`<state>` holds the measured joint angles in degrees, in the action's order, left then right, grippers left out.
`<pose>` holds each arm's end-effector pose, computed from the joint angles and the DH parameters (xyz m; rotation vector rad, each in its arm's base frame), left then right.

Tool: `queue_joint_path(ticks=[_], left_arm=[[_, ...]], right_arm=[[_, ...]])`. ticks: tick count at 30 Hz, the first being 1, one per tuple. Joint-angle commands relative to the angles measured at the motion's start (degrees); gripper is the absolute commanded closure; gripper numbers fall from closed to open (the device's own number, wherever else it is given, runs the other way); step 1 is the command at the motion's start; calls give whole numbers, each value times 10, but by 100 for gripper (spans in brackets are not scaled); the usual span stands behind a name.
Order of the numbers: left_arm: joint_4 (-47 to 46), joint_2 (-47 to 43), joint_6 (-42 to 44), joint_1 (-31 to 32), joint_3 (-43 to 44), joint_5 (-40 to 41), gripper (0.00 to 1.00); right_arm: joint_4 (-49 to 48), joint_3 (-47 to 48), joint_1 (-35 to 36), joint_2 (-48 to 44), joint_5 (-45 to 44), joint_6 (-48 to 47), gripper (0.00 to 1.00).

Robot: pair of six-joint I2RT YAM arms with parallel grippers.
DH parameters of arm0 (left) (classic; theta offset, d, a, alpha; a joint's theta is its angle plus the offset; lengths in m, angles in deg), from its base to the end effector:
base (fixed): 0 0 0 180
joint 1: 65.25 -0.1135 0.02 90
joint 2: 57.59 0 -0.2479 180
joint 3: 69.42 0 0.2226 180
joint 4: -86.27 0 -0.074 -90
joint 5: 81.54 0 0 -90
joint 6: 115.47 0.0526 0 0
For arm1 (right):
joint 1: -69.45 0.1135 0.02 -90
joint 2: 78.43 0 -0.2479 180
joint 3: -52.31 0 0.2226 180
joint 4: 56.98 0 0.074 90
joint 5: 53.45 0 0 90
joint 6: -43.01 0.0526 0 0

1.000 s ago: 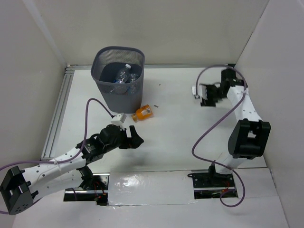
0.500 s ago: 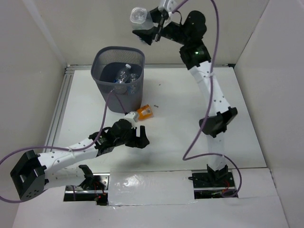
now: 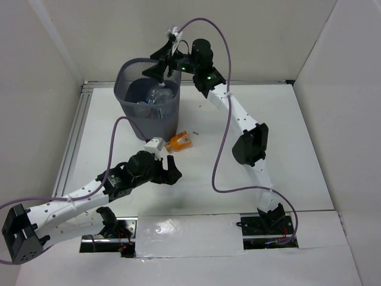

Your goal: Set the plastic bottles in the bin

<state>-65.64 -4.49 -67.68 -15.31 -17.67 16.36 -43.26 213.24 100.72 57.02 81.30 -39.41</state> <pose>0.1365 -0.1511 0.2445 0.0595 2.1887 -0.8153 0.4138 0.2946 0.4059 -0.9490 1.1848 1.0797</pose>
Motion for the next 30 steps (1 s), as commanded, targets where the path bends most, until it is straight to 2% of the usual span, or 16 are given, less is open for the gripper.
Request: queue_joint_path(ticks=[1, 2, 3, 5, 6, 7, 8, 9, 11, 13, 14, 16, 17, 20, 22, 30], left_arm=[[29, -20, -1, 3, 13, 29, 5], [35, -30, -1, 3, 13, 35, 5], [43, -35, -8, 3, 13, 43, 5], [50, -55, -8, -3, 13, 50, 4], [56, -61, -14, -3, 8, 63, 4], [70, -68, -22, -3, 8, 71, 4], [81, -76, -29, -3, 8, 82, 4], [98, -93, -62, -3, 15, 128, 4], [186, -115, -122, -3, 25, 196, 4], [249, -153, -221, -3, 31, 290, 4], [260, -164, -230, -3, 36, 306, 4], [276, -181, -250, -3, 36, 339, 4], [284, -181, -255, -3, 42, 346, 4], [320, -171, -267, -3, 60, 357, 4], [348, -159, -279, -3, 66, 357, 3], [354, -194, -313, -3, 30, 324, 3]], right_arm=[[20, 27, -41, -91, 14, -56, 0], [40, 13, -49, -108, 37, -88, 2], [58, -10, -66, -154, 50, -159, 4], [116, -118, -82, -209, 72, -264, 8], [129, -161, -101, -237, 72, -358, 13], [152, -244, -113, -289, 80, -397, 16], [168, -278, -125, -308, 86, -433, 19], [188, -302, -146, -323, 86, -487, 29], [270, -359, -165, -355, 103, -549, 39], [313, -402, -176, -374, 118, -631, 44], [376, -446, -176, -374, 118, -680, 44], [406, -498, -158, -380, 108, -776, 33], [415, -552, -149, -388, 98, -807, 13], [355, -638, -122, -411, 80, -830, 0], [305, -693, -104, -411, 75, -848, 0], [227, -715, -54, -344, 53, -848, 0]])
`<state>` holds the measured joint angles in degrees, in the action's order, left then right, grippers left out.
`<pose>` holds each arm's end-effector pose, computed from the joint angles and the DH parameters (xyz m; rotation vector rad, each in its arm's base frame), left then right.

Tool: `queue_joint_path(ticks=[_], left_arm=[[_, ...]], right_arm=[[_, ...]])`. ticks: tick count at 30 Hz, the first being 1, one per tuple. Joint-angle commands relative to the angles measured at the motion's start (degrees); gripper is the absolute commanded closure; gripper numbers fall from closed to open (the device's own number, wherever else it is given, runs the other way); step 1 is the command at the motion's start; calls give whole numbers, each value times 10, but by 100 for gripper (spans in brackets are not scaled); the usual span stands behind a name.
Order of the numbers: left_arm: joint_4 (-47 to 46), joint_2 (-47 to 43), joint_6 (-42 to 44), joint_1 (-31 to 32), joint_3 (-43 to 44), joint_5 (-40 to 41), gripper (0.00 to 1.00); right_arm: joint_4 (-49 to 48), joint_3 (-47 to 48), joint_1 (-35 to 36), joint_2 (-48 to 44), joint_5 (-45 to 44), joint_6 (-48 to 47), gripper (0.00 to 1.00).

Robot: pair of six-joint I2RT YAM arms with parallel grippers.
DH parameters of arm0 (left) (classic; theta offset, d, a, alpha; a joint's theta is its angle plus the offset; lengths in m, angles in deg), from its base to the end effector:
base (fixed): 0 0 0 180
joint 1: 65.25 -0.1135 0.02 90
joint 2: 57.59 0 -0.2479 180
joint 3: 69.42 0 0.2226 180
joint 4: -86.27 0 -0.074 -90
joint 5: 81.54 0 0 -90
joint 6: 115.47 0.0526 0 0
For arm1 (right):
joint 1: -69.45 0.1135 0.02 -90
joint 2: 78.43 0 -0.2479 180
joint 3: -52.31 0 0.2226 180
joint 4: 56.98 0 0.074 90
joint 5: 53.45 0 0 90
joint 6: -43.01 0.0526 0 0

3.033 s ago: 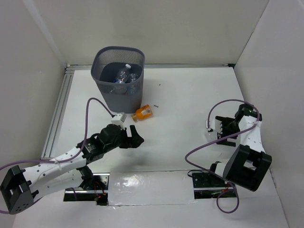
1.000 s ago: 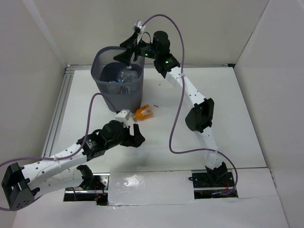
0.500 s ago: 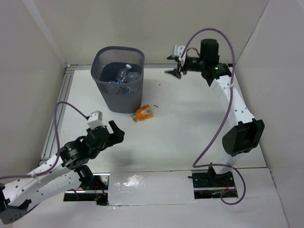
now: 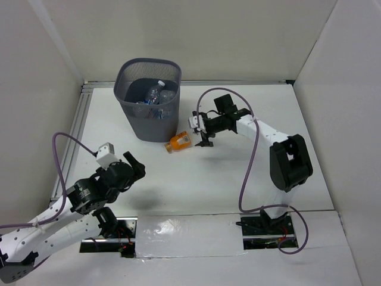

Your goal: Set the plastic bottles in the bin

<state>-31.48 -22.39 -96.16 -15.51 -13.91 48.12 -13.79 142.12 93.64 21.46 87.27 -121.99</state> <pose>0.0976 -0.0633 0.2571 -0.7191 2.0185 -0.4397 0.2989 0.1789 0.2328 -1.8463 1.1298 0.6109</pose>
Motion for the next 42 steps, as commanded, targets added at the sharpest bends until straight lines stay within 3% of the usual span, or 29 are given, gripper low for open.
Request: queue_joint_path(ticks=[1, 19, 21, 22, 25, 26, 27, 31, 37, 39, 42], left_arm=[[12, -23, -35, -1, -15, 6, 3], [-29, 3, -2, -1, -20, -5, 3], [-29, 9, -2, -1, -20, -5, 3], [-29, 9, 5, -1, -15, -5, 3], [-29, 9, 5, -6, -15, -5, 3], [-29, 9, 5, -6, -15, -5, 3], [-29, 9, 5, -6, -15, -5, 3], [-35, -10, 16, -6, -15, -5, 3], [-66, -63, 67, -6, -26, 8, 3], [-73, -73, 82, -6, -26, 8, 3], [-79, -79, 88, -6, -31, 13, 3]], right_arm=[[-79, -10, 22, 17, -23, -23, 0], [-207, 6, 108, 161, -195, -23, 2], [-181, 18, 108, 166, -202, -23, 8], [-161, 25, 108, 173, -202, -42, 22], [-76, 39, 100, 168, -177, -80, 45], [-59, 39, 100, 150, -167, -89, 57], [-31, 29, 93, 137, -144, -100, 62], [43, -17, 67, 30, -79, -142, 76], [167, -17, 52, -184, 33, -134, 77], [153, -1, 52, -244, 46, -72, 77], [53, 35, 70, -280, 47, 54, 77]])
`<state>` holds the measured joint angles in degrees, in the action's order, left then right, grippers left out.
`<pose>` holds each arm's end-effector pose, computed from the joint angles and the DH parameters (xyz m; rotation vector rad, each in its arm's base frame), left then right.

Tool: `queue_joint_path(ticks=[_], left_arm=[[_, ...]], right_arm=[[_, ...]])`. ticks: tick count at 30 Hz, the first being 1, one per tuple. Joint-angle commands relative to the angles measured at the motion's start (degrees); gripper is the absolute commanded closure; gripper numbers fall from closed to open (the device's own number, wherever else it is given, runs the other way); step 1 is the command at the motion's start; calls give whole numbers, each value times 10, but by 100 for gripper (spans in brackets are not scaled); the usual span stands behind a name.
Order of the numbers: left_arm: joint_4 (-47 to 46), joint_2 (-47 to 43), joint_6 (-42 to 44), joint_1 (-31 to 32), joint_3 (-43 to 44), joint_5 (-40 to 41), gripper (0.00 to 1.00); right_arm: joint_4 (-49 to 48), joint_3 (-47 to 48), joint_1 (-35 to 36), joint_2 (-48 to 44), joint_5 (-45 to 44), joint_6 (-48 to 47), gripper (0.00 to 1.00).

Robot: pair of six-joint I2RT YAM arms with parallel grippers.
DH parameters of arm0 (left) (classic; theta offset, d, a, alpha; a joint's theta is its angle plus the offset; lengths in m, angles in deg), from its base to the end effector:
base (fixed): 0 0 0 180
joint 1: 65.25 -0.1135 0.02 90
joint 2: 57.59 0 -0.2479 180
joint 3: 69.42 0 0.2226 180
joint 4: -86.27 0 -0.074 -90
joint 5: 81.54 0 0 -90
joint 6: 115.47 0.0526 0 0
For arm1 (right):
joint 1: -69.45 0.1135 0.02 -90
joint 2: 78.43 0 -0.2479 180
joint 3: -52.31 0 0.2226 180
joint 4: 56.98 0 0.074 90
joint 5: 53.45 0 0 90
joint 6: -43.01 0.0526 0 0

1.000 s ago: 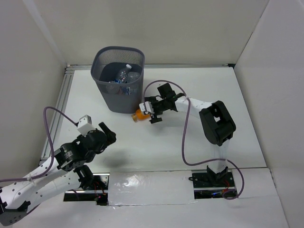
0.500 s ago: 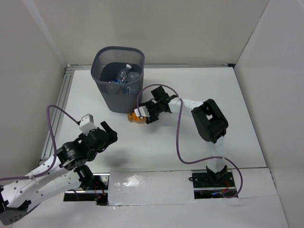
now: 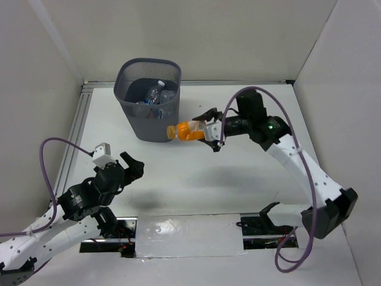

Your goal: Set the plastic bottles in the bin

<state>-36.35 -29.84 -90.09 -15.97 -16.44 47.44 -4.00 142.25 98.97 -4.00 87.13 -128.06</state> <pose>0.0898 -0.0536 0.2627 -0.6550 1.9310 -0.5406 0.2003 0.1601 0.3465 -1.8507 0.7320 0.4088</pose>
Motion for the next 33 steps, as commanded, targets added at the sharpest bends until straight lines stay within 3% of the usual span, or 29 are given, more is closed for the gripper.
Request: queue_joint_path(ticks=[1, 2, 5, 10, 13, 14, 17, 19, 20, 26, 28, 30, 31, 33], left_arm=[[-35, -4, 34, -1, -6, 20, 3], [-35, 2, 34, -1, -6, 14, 3], [-73, 20, 56, -1, -6, -6, 3], [-126, 56, 107, -1, -6, -45, 3], [-144, 56, 120, -1, -6, -59, 3], [-150, 50, 120, -1, -12, -59, 3], [-155, 43, 120, -1, -12, -66, 3], [-155, 31, 120, -1, -18, -72, 3], [-155, 31, 120, -1, -18, -73, 3], [-173, 38, 136, -1, -29, -91, 3], [-190, 52, 151, -1, -24, -101, 3], [-205, 77, 185, -1, -17, -116, 4], [-214, 86, 199, -1, -9, -116, 5], [-241, 112, 244, -1, -1, -138, 8]], right_arm=[[-84, 48, 23, -31, 30, 156, 77], [-152, 57, 28, -31, 2, 191, 77], [-233, 108, 42, 30, -53, 249, 76], [-285, 268, 67, 205, -109, 297, 73], [-241, 367, 67, 316, -121, 311, 62], [-197, 458, 67, 363, -128, 316, 47], [-175, 526, 67, 410, -133, 333, 29], [-175, 545, 67, 416, -138, 355, 4], [-189, 539, 67, 406, -138, 361, 0], [-232, 476, 62, 309, -194, 426, 0], [-207, 462, 46, 288, -227, 443, 0], [-190, 443, 19, 256, -294, 527, 0], [-154, 437, 6, 249, -354, 559, 0], [-66, 401, -51, 230, -388, 645, 0]])
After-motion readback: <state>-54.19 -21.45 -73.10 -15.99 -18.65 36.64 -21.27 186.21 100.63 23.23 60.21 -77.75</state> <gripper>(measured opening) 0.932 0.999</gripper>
